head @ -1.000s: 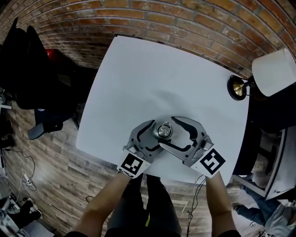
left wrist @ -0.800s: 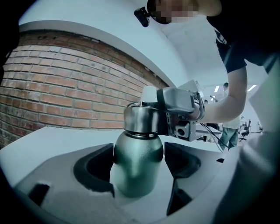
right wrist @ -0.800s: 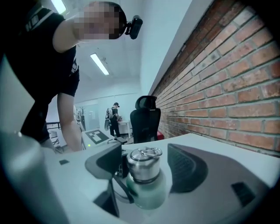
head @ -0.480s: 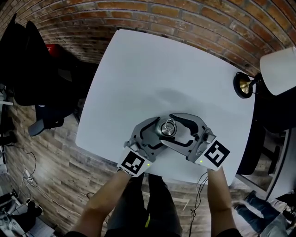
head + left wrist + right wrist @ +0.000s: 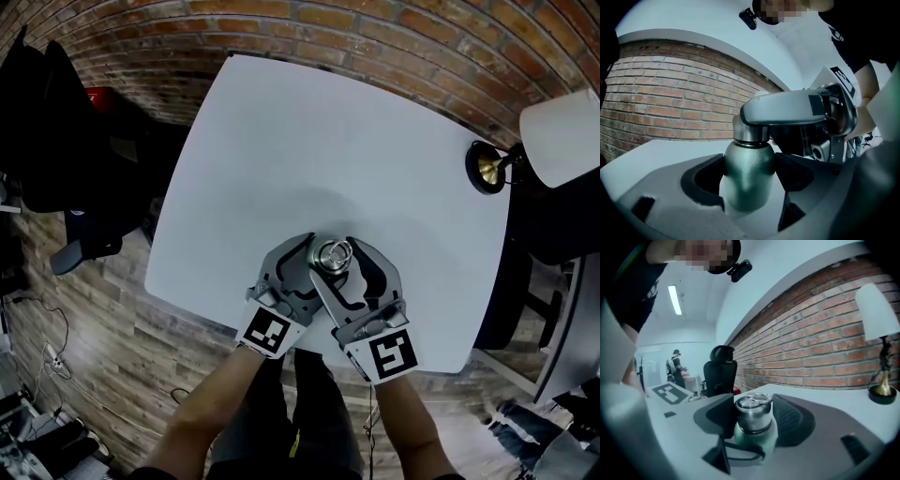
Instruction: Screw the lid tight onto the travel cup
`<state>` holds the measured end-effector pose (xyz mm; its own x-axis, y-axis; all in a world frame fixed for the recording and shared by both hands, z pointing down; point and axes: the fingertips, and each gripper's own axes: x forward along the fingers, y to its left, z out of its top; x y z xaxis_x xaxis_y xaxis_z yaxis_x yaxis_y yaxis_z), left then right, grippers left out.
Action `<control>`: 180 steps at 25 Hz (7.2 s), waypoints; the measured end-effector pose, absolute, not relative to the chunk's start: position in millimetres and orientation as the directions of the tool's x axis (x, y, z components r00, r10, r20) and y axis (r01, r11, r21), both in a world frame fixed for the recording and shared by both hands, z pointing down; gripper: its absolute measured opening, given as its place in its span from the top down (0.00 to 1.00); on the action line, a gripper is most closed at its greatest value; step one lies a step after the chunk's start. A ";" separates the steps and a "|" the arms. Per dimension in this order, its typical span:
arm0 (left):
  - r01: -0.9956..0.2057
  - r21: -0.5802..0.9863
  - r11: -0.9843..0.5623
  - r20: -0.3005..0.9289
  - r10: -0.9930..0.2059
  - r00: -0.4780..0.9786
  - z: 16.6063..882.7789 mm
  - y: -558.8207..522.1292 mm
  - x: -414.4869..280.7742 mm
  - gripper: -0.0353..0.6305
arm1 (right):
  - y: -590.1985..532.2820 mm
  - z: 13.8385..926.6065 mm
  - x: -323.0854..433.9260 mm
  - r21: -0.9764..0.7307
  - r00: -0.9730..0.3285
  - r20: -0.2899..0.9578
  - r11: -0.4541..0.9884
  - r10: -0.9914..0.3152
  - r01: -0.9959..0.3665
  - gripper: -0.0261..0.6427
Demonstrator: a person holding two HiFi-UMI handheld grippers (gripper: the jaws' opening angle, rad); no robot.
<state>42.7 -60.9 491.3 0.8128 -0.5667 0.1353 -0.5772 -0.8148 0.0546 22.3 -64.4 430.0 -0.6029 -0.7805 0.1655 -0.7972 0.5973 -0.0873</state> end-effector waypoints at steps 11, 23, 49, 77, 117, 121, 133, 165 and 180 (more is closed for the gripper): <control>-0.596 0.056 -0.801 0.134 -0.585 0.800 491.0 -61.2 43.8 0.42 | -63.5 427.6 28.9 -0.093 -0.543 0.144 0.535 -0.827 -0.840 0.54; -0.546 0.056 -0.836 0.131 -0.536 0.834 491.2 -59.5 45.0 0.42 | -55.9 432.2 18.9 -0.133 -0.921 0.252 0.932 -0.296 -0.336 0.51; -0.573 0.054 -0.818 0.137 -0.562 0.815 492.6 -60.0 44.3 0.42 | -58.8 432.9 15.4 -0.083 -0.735 0.198 0.736 -0.648 -0.671 0.55; -0.572 0.037 -0.819 0.129 -0.564 0.816 489.9 -60.8 44.6 0.42 | -61.7 428.7 20.3 -0.039 -0.623 0.095 0.623 -0.776 -0.782 0.58; -0.553 0.075 -0.830 0.137 -0.541 0.830 492.8 -55.9 43.4 0.37 | -34.5 418.7 63.8 -0.055 -0.466 0.120 0.463 -0.877 -0.885 0.54; -0.546 0.054 -0.836 0.175 -0.531 0.829 488.0 -48.1 36.1 0.37 | -25.0 414.2 87.8 -0.045 -0.394 0.142 0.392 -0.908 -0.919 0.71; -0.549 -0.004 -0.836 0.313 -0.522 0.793 473.5 -28.7 -5.3 0.67 | 4.9 392.7 129.6 -0.039 -0.207 0.254 0.204 -0.945 -0.978 0.92; -0.693 -0.124 -0.710 -0.057 -0.692 0.719 199.2 -43.3 -50.5 0.91 | 33.5 175.4 229.0 0.029 -0.019 -0.082 0.017 -0.996 -0.999 0.94; -0.766 -0.084 -0.637 -0.159 -0.751 0.641 147.2 -18.2 -88.5 0.91 | 50.7 140.6 253.8 0.006 0.015 -0.131 -0.016 -0.991 -1.000 0.94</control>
